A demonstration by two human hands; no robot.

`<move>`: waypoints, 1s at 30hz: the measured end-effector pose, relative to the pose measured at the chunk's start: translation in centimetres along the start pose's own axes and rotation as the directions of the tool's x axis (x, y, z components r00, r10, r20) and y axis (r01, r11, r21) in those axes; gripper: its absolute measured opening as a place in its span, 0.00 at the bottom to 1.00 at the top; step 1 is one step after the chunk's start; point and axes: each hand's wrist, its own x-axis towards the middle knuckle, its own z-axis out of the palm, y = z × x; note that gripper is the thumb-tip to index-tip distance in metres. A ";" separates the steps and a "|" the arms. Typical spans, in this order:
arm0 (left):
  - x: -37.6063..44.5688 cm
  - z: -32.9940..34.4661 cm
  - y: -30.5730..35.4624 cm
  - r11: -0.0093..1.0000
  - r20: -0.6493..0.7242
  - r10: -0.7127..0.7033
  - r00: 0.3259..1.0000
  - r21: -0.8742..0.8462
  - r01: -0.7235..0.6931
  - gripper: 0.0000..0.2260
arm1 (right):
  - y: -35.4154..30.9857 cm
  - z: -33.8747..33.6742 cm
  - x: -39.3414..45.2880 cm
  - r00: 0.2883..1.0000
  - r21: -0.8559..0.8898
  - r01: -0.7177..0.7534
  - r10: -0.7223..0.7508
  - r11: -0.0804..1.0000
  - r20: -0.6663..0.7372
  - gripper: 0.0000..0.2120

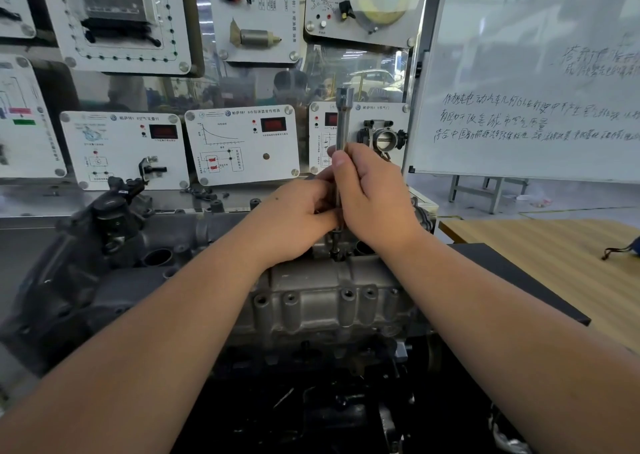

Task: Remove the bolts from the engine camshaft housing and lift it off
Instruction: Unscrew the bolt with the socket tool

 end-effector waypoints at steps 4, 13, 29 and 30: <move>-0.1 -0.2 0.3 0.998 -0.033 0.023 0.999 0.054 -0.021 0.09 | 0.1 0.0 -0.1 1.000 0.017 0.005 -0.005 1.000 0.008 0.11; -0.2 -0.1 0.5 1.000 0.036 0.010 0.999 0.014 -0.010 0.08 | 0.1 0.0 0.0 0.997 0.044 -0.074 0.073 0.996 0.027 0.16; -0.2 -0.1 0.4 0.999 0.001 -0.015 1.000 0.031 0.015 0.06 | 0.1 0.0 -0.1 1.000 0.026 -0.003 0.004 1.000 -0.009 0.15; -0.2 -0.1 0.6 0.999 0.000 -0.013 1.000 0.039 0.013 0.06 | 0.0 0.0 -0.2 1.000 0.035 -0.012 0.012 0.999 -0.009 0.13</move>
